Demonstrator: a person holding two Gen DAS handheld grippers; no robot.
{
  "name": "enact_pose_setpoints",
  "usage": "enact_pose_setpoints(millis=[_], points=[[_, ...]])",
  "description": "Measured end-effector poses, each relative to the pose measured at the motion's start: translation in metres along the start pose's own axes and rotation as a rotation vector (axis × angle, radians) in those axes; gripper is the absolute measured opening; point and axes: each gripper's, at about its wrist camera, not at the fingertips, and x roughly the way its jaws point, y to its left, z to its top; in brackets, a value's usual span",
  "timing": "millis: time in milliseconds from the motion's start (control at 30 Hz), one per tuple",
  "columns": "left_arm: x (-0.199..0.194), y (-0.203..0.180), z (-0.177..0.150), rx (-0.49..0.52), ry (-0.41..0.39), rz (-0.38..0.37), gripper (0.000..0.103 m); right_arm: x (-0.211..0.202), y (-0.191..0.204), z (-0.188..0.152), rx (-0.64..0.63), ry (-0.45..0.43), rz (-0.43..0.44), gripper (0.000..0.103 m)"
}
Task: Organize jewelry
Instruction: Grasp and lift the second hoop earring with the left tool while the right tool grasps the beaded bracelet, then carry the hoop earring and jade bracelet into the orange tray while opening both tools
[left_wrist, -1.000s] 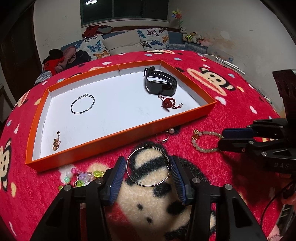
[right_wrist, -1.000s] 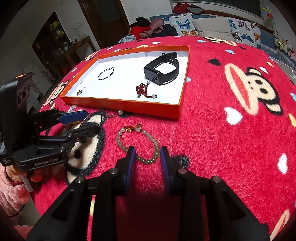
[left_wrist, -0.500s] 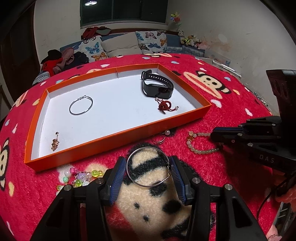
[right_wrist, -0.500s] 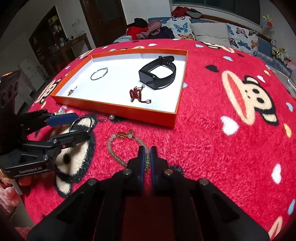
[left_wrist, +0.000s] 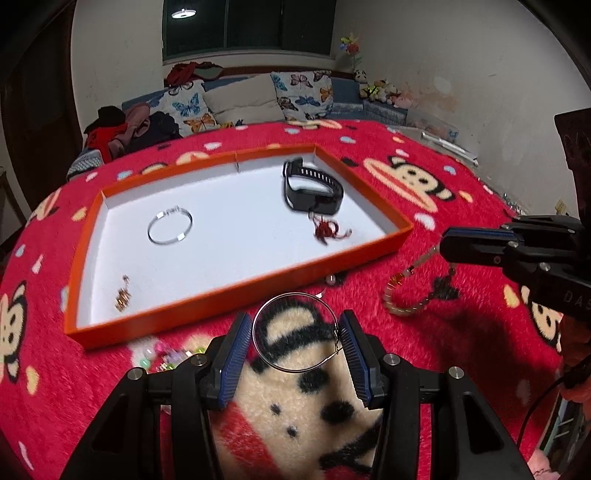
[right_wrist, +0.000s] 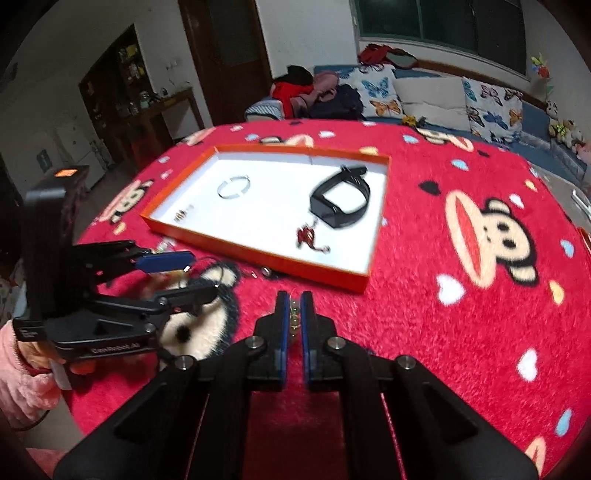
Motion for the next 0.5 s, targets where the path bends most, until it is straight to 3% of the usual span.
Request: enact_pose_setpoints(millis=[300, 500], points=[[-0.025, 0.028, 0.039, -0.01, -0.085, 0.052, 0.052, -0.018, -0.005, 0.048, -0.002, -0.112, 0.019, 0.007], [-0.014, 0.052, 0.062, -0.012, -0.079, 0.075, 0.052, -0.004, -0.019, 0.069, 0.031, -0.121, 0.004, 0.007]])
